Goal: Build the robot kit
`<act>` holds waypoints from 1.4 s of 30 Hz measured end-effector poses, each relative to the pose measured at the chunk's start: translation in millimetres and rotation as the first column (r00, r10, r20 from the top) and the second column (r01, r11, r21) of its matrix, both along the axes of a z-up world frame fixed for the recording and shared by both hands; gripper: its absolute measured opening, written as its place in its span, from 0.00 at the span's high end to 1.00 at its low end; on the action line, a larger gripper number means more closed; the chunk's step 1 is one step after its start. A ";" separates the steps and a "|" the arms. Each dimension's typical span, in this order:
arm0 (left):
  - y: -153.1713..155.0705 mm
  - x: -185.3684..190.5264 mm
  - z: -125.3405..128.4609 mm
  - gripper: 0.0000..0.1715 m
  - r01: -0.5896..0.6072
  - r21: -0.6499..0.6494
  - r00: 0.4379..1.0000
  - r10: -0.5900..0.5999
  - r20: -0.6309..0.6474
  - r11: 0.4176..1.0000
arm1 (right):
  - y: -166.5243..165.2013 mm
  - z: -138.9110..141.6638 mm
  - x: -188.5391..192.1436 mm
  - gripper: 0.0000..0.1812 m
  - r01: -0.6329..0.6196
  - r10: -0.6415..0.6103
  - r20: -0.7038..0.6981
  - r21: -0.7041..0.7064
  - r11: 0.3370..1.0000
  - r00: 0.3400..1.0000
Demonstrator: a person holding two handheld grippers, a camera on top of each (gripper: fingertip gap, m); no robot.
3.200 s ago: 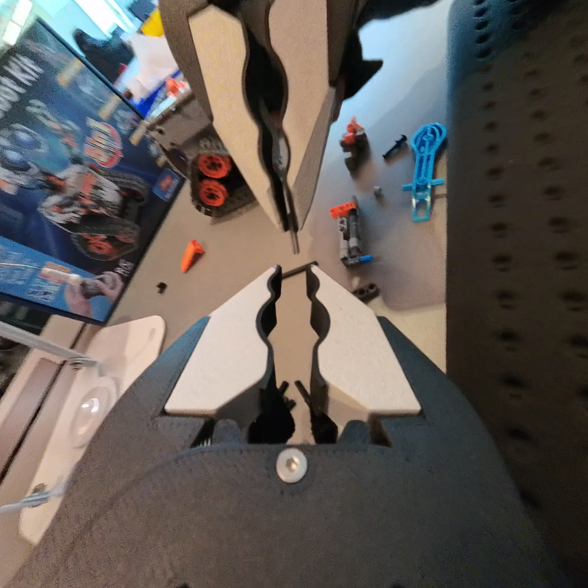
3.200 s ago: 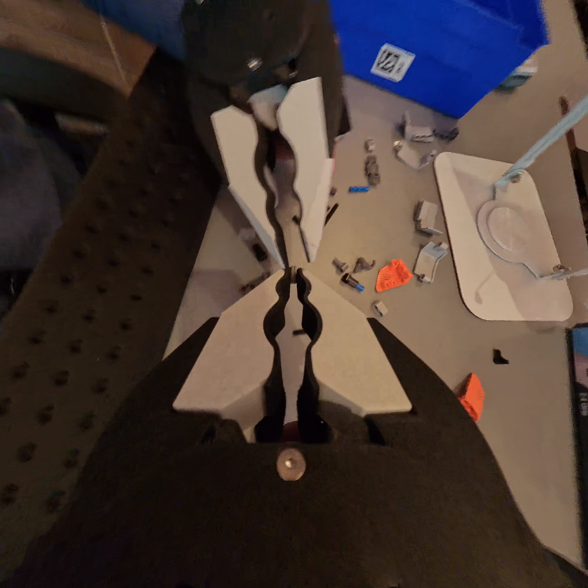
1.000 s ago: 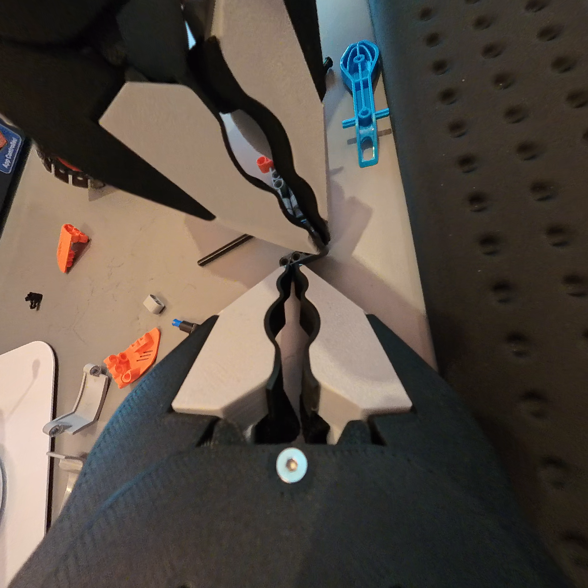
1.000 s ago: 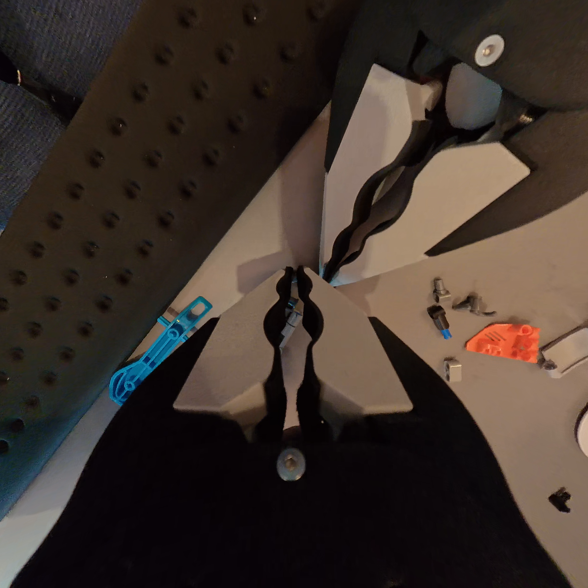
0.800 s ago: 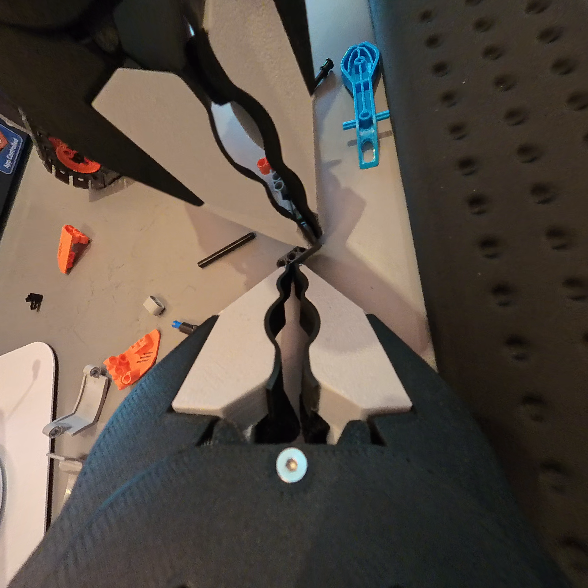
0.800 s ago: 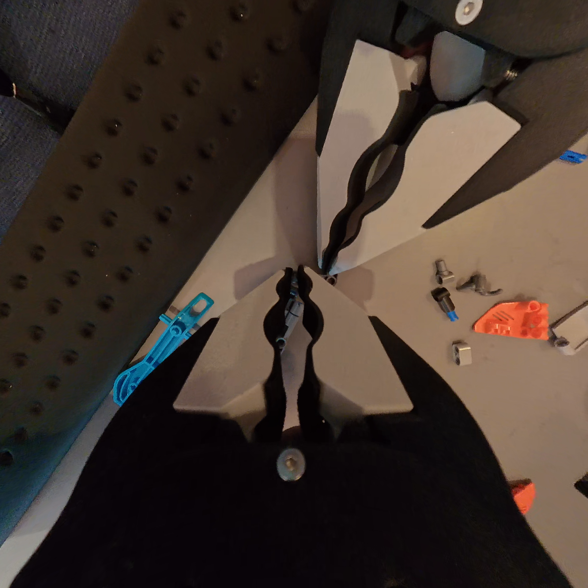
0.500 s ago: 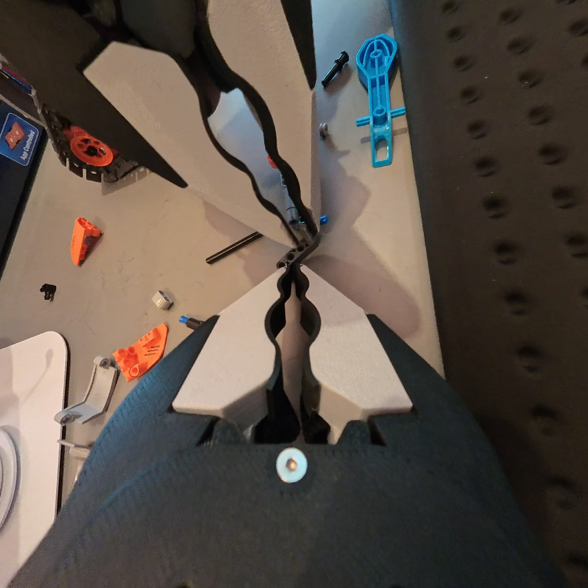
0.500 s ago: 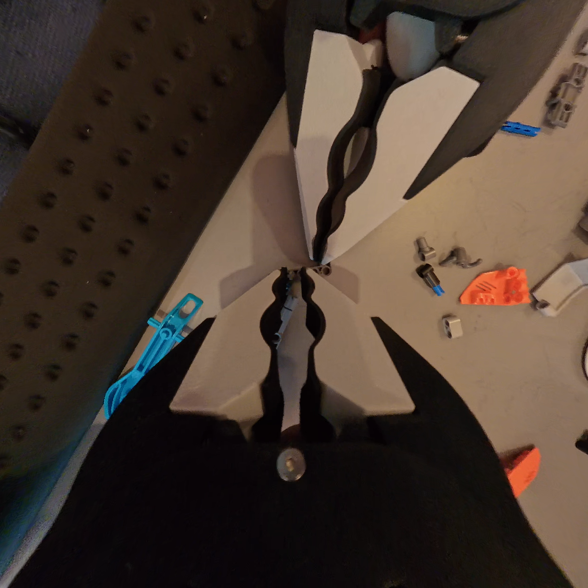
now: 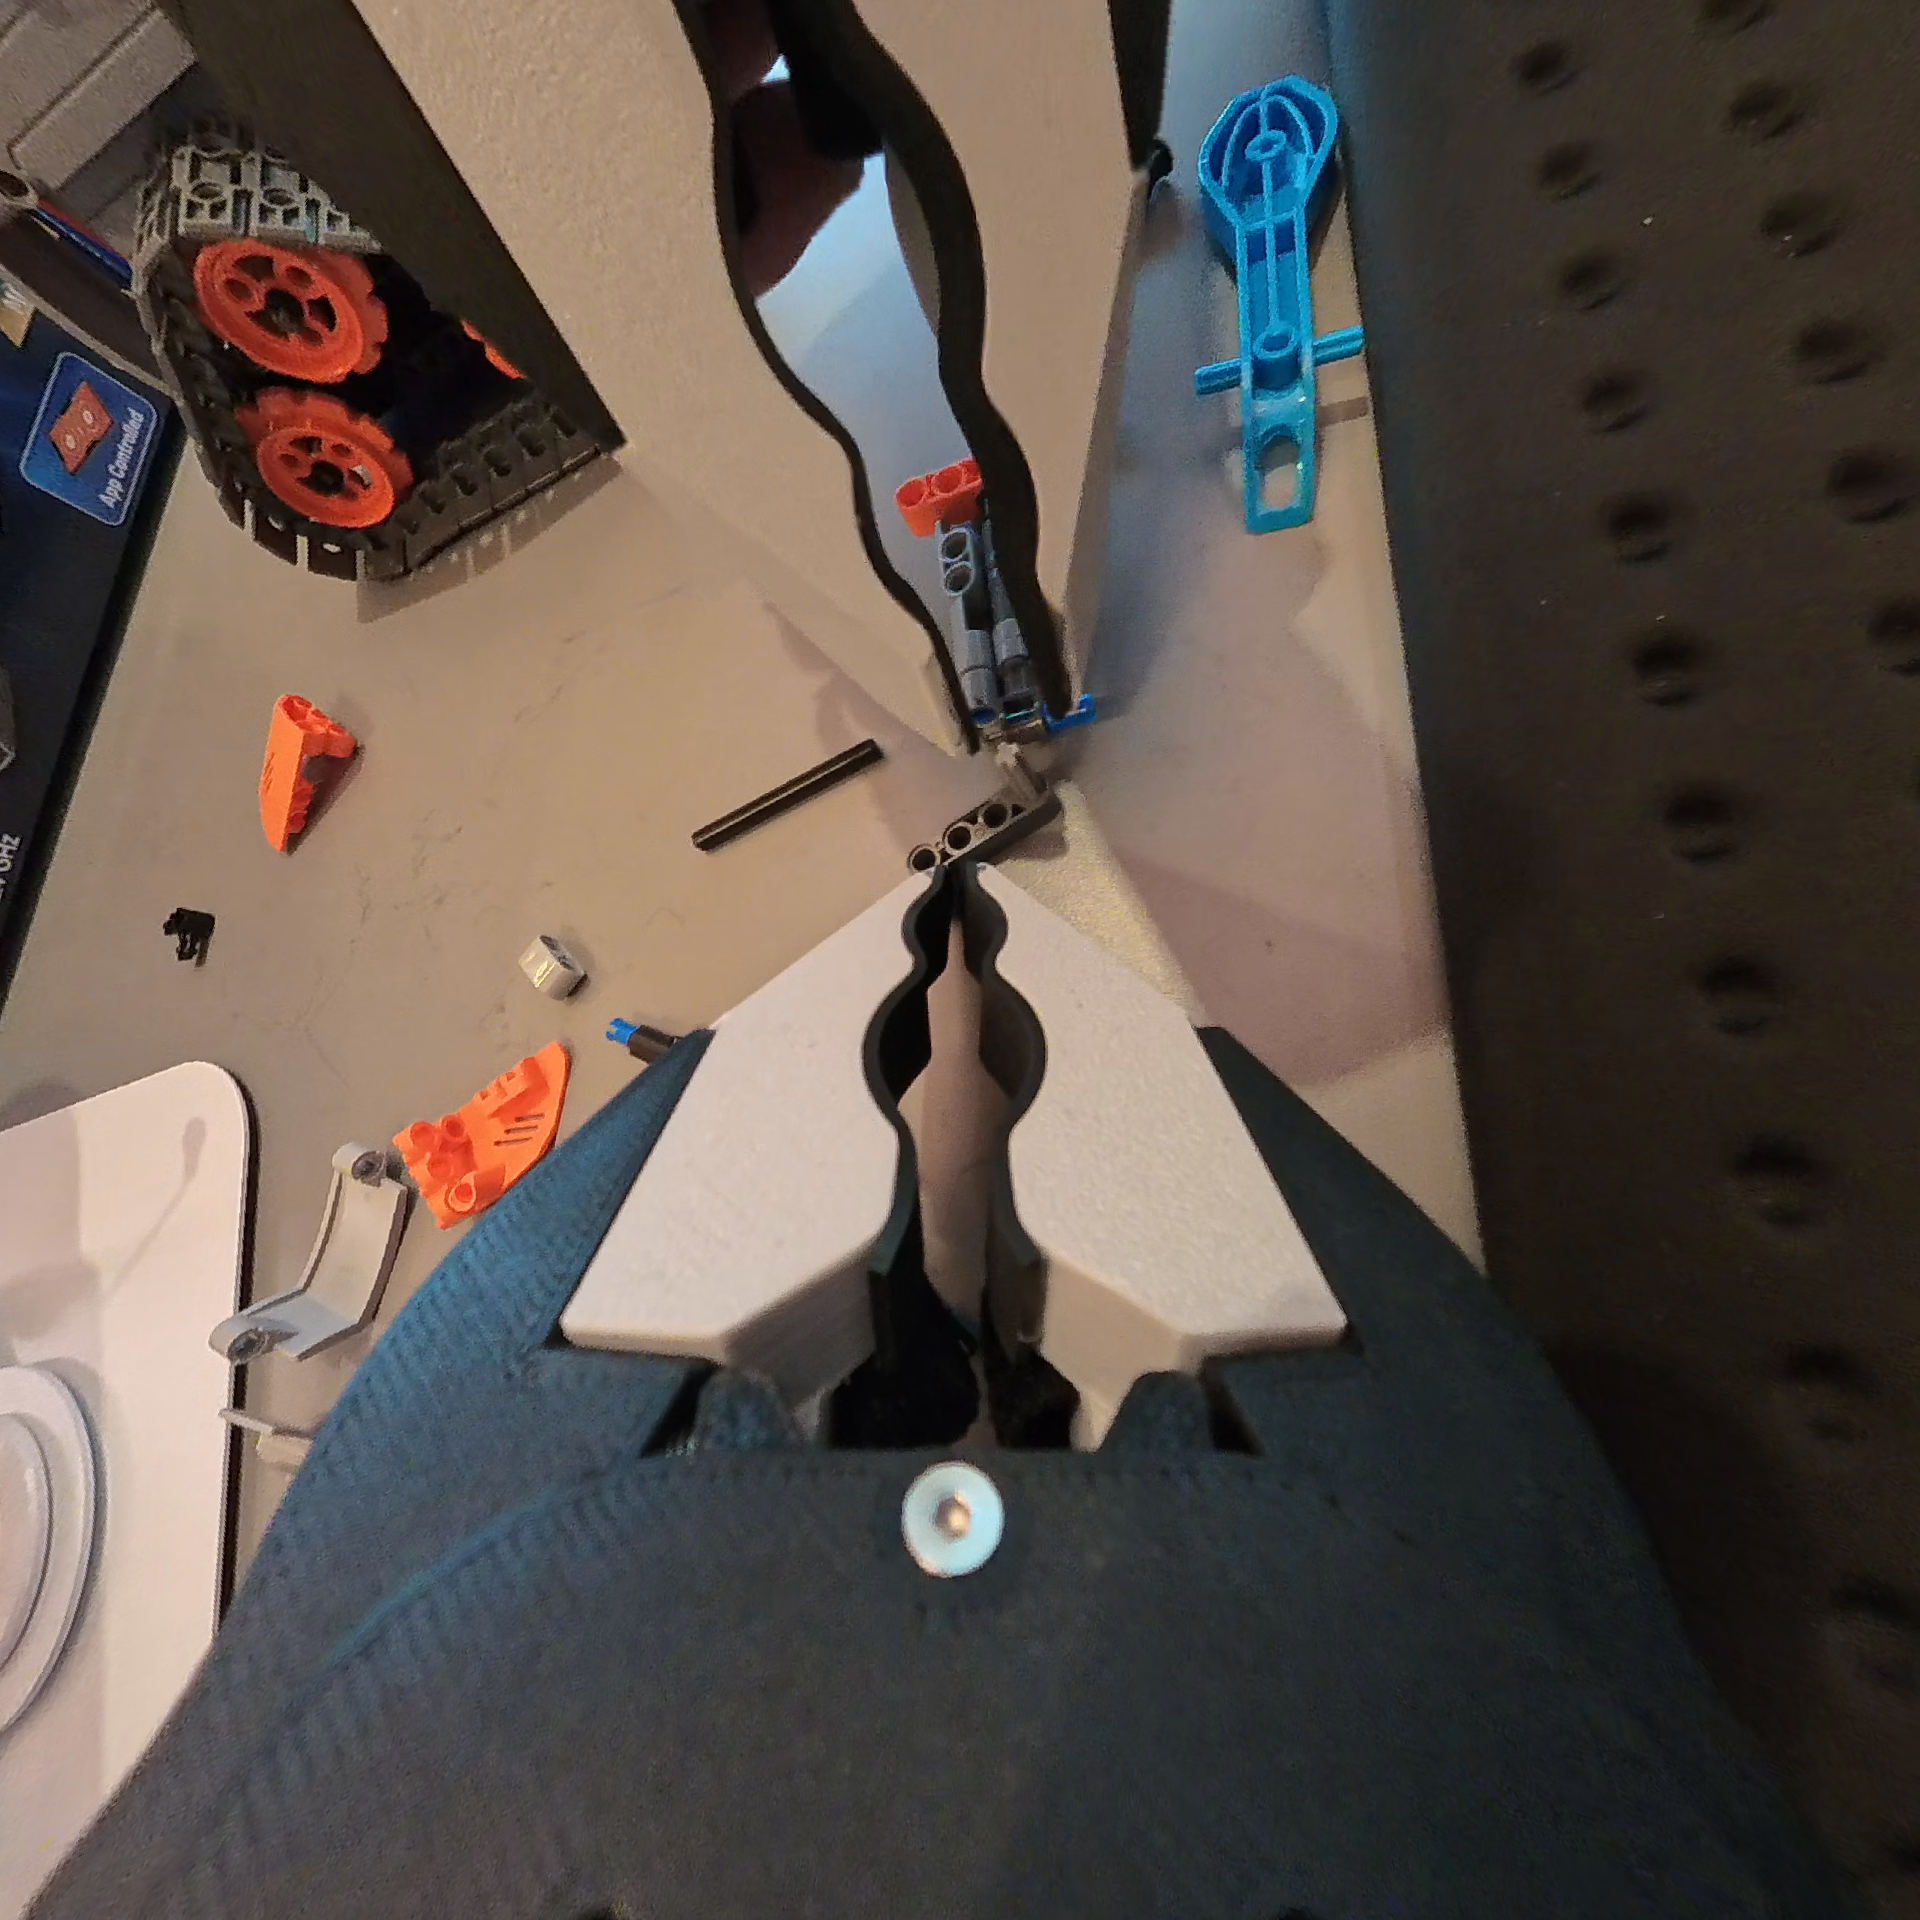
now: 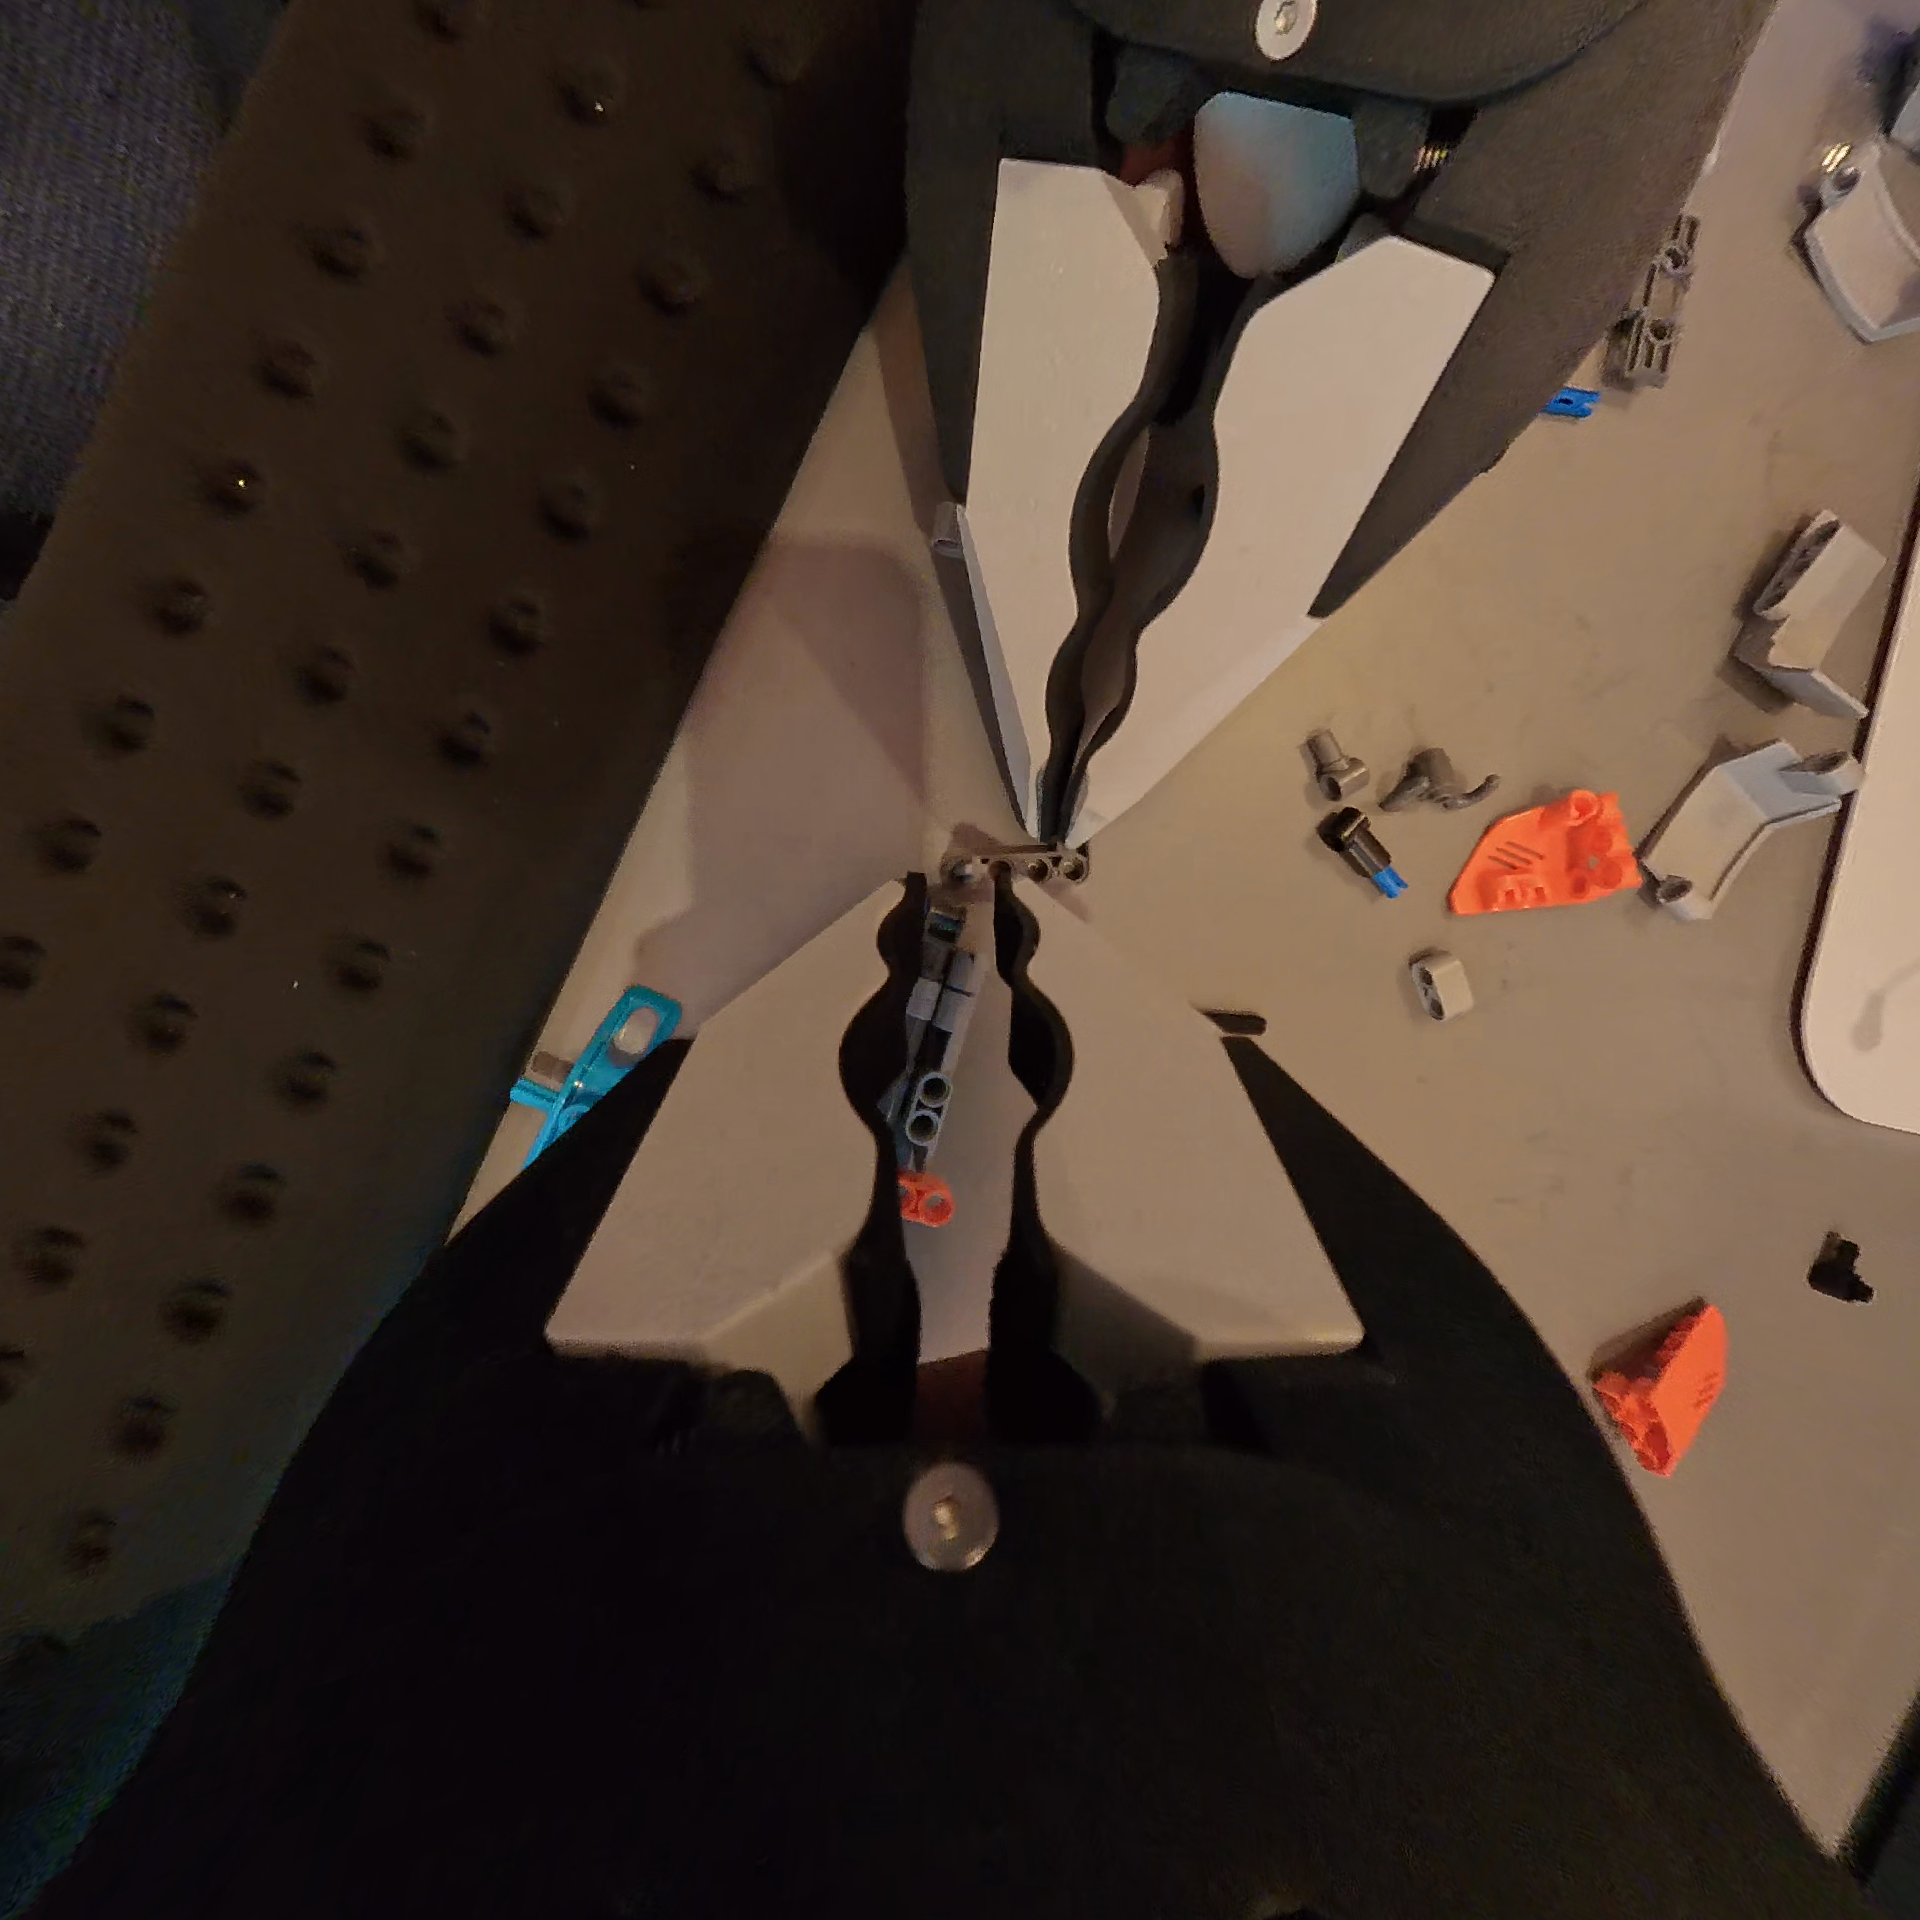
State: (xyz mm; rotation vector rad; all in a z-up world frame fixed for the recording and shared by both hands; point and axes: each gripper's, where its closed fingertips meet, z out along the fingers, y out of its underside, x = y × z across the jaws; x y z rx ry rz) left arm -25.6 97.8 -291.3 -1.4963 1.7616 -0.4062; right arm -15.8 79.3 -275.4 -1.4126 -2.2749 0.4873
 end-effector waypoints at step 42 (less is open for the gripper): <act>25.5 13.6 63.0 1.00 -0.183 0.355 0.979 0.136 0.154 0.917 | 33.7 59.6 45.1 0.81 0.354 -0.372 -0.220 -0.121 0.928 0.902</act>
